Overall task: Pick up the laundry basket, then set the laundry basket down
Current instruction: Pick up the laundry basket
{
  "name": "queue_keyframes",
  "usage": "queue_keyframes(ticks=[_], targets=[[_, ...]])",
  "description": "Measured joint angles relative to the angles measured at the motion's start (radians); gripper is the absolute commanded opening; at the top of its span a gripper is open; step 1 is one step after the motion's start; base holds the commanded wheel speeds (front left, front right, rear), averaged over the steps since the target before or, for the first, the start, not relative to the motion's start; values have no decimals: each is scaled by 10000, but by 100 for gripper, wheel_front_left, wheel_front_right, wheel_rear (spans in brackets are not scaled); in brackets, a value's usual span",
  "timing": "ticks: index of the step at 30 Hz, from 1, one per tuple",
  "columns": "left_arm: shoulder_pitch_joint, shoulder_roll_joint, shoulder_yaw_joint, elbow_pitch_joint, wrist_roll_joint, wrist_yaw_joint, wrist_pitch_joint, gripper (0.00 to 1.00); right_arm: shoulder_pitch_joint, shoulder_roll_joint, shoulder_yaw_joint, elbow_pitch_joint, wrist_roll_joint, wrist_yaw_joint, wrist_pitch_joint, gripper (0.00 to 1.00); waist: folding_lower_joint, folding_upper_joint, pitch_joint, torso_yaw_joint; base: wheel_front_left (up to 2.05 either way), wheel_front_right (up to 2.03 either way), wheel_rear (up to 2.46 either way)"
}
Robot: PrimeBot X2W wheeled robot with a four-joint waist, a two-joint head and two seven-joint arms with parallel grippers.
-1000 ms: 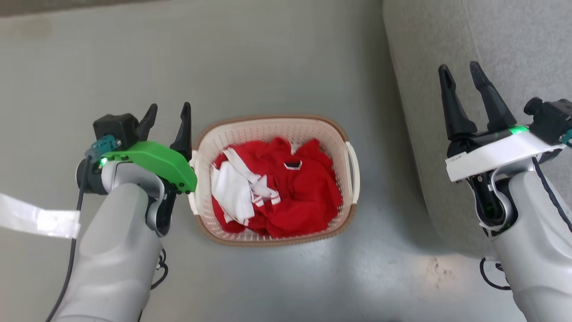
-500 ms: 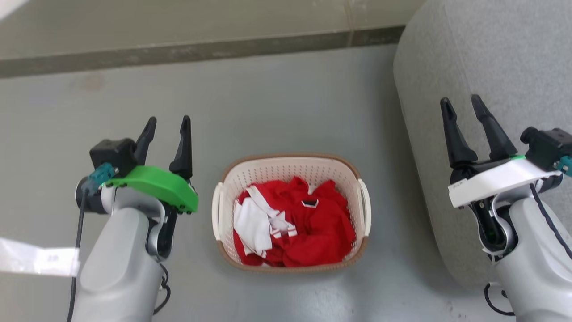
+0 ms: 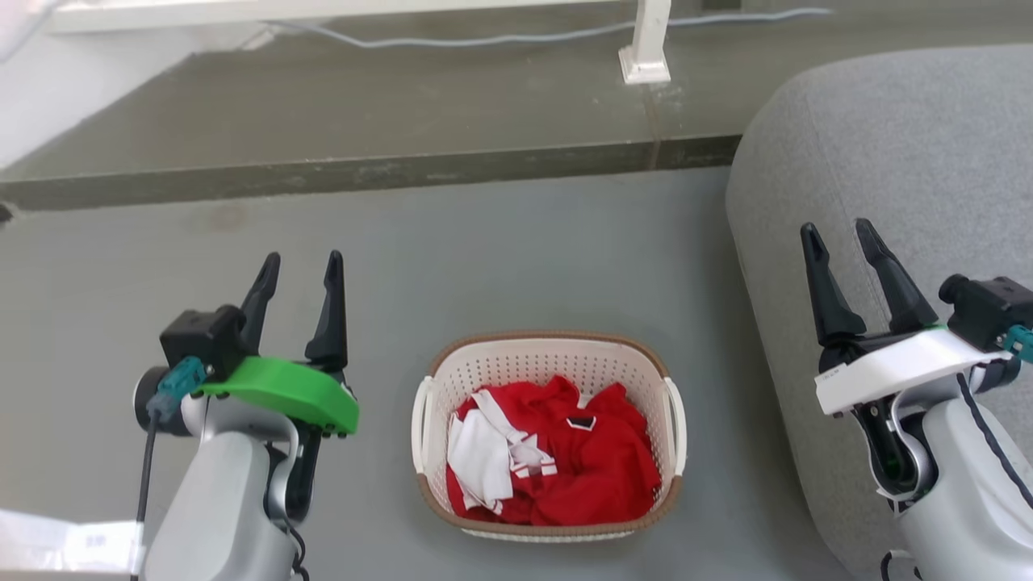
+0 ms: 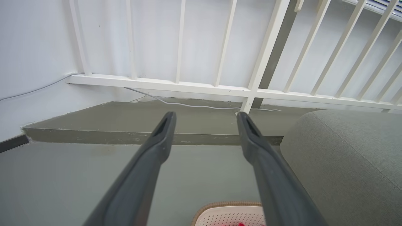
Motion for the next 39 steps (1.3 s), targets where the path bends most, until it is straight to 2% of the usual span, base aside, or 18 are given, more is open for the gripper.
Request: queue_keyframes(ticks=[5, 14, 39], targets=[[491, 6, 171, -483, 75, 171, 0, 100, 178, 29, -178, -33, -94, 0, 0, 100, 0, 0, -225, 97, 0, 0, 0], [1131, 4, 203, -943, 370, 178, 0, 100, 386, 61, -330, -31, -180, 0, 0, 100, 0, 0, -299, 119, 0, 0, 0], [1694, 6, 255, -1770, 497, 270, 0, 100, 387, 184, -295, -96, -267, 0, 0, 100, 1, 0, -164, 50, 0, 0, 0]])
